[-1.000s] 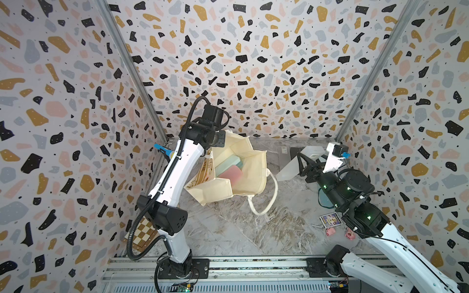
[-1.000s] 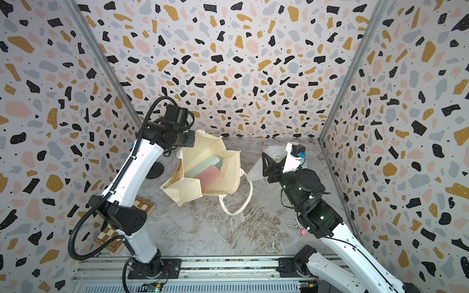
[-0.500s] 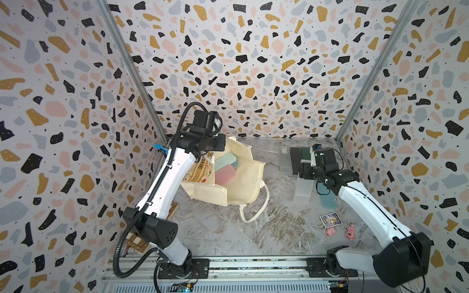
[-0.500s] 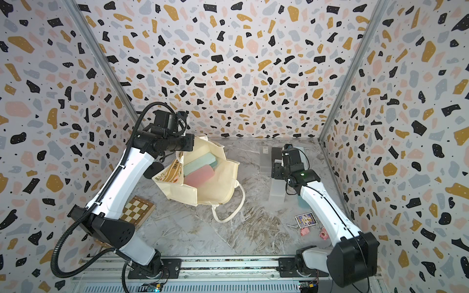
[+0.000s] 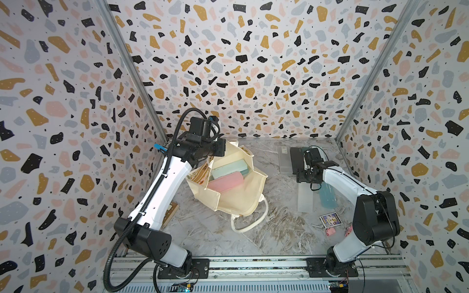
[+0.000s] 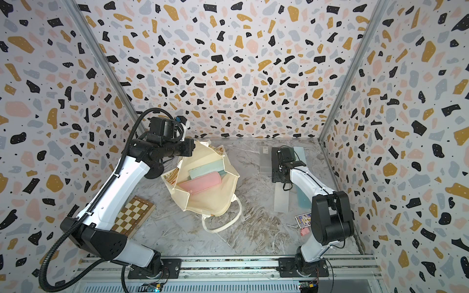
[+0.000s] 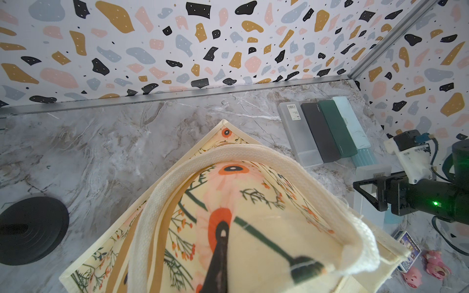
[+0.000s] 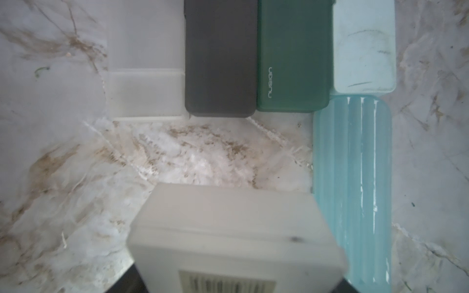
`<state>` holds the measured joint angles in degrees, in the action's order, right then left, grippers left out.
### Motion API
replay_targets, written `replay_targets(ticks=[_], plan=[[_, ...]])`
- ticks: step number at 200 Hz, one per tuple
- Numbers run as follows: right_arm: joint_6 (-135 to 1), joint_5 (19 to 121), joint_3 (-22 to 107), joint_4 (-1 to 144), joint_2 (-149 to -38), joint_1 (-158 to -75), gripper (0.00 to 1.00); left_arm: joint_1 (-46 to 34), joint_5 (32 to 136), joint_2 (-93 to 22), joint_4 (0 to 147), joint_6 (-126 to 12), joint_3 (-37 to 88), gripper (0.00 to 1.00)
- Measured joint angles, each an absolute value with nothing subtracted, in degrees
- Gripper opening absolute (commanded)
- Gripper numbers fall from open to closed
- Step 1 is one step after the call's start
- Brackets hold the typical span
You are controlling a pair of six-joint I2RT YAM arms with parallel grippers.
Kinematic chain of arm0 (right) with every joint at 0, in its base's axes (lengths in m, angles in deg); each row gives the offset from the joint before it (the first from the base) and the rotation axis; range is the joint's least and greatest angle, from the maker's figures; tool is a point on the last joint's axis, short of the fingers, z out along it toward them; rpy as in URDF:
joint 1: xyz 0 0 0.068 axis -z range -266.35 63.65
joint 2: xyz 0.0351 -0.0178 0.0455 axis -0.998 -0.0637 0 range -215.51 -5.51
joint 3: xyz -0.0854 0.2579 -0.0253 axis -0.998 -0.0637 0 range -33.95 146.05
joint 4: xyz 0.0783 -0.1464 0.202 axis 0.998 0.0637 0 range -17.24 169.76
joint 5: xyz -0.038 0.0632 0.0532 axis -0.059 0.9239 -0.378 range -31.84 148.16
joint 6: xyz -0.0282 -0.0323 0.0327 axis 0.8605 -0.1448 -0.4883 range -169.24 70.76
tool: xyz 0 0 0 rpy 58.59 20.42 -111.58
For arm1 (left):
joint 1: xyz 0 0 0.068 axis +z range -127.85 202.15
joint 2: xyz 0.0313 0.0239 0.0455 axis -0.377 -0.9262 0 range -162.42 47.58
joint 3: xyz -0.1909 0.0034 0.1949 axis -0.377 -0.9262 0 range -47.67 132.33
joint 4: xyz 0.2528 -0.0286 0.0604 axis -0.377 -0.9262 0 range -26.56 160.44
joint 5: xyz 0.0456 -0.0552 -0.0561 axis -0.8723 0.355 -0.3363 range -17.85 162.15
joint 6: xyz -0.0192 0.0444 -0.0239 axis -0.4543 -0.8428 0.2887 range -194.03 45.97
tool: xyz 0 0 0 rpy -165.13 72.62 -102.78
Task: Take out the pencil case from the canvas bag
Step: Place the pencil case at the center of the board.
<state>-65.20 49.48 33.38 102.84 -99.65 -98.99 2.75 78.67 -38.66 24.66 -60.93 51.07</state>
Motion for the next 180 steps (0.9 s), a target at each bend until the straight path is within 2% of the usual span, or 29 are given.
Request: replay_targets(ticks=[64, 116, 132, 180], plan=[[-63.4, 48.2, 34.0, 96.9, -106.2, -96.2, 0.71, 5.4, 81.3, -38.0, 26.2, -59.6, 49.2, 0.00], [-61.8, 47.6, 34.1, 94.1, -108.8, -95.7, 0.97, 6.0, 82.2, -37.4, 26.8, -59.4, 48.5, 0.00], [-61.8, 47.4, 34.1, 93.6, -108.8, -95.7, 0.97, 6.2, 82.3, -37.4, 26.8, -59.3, 48.5, 0.00], [-63.8, 46.7, 32.0, 93.6, -105.4, -96.8, 0.85, 6.8, 83.9, -37.1, 27.3, -58.3, 47.9, 0.00]])
